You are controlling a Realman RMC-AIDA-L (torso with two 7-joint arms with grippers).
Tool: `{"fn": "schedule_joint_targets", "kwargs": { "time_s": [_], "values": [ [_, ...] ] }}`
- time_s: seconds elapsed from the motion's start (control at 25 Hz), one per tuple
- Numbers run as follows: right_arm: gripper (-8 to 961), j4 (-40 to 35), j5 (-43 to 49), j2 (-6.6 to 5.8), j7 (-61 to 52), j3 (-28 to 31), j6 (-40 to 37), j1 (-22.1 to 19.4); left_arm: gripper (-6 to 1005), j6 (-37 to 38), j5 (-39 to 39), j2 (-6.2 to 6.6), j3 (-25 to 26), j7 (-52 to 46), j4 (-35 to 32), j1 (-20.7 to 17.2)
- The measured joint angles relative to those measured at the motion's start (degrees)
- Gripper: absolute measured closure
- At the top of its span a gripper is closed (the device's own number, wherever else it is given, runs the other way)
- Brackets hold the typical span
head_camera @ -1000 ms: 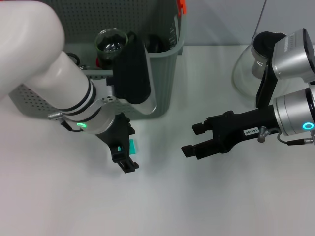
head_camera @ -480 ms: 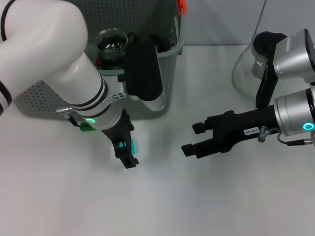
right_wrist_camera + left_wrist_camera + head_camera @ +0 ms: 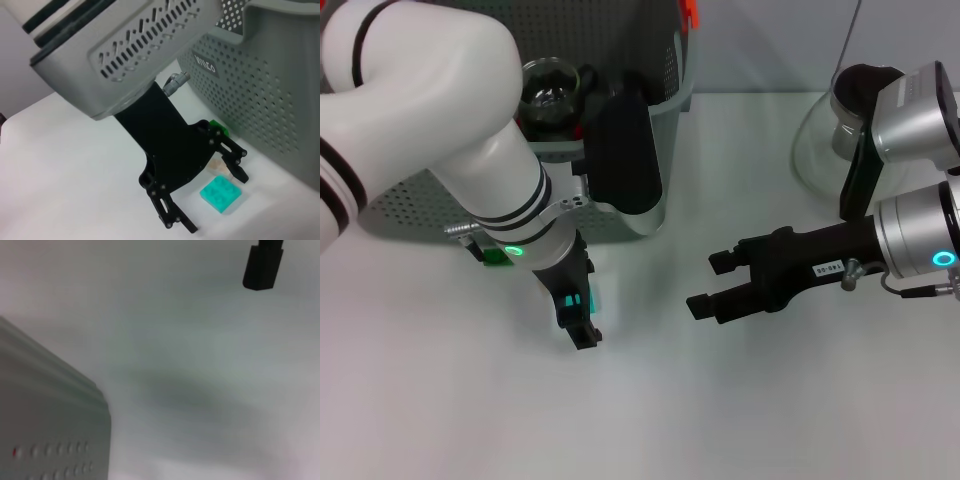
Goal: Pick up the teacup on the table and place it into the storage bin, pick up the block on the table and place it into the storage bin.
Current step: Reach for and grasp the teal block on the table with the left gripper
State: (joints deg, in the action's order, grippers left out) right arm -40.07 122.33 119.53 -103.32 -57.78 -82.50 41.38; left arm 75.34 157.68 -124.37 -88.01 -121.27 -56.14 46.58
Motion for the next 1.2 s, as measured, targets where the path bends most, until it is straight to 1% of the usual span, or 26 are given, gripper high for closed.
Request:
{"fn": "schedule_joint_targets", "kwargs": {
  "time_s": [0.28, 0.64, 0.84, 1.04, 1.2],
  "values": [
    [73, 0.00, -0.01, 0.00, -0.21, -0.02, -0.22, -0.06, 79, 0.05, 0.01, 0.00, -0.12, -0.02, 0.12, 0.20],
    [73, 0.00, -0.07, 0.02, -0.01, 0.00, -0.06, -0.08, 128, 0.95, 0.13, 0.06, -0.16, -0.85, 0.21, 1.46],
    [73, -0.01, -0.09, 0.18, 0.18, 0.11, 0.04, -0.08, 156, 1.13, 2.00, -0.05, -0.40, -1.39, 1.33, 2.73],
    [72, 0.03, -0.09, 0.28, 0.24, 0.13, 0.21, -0.12, 183, 0.97, 2.56, -0.07, -0.56, -1.56, 1.45, 2.90],
    [72, 0.07, -0.09, 0.35, 0.26, 0.12, 0.24, -0.19, 205, 0.77, 2.77, -0.09, -1.92, -1.58, 1.86, 3.00]
  ]
}}
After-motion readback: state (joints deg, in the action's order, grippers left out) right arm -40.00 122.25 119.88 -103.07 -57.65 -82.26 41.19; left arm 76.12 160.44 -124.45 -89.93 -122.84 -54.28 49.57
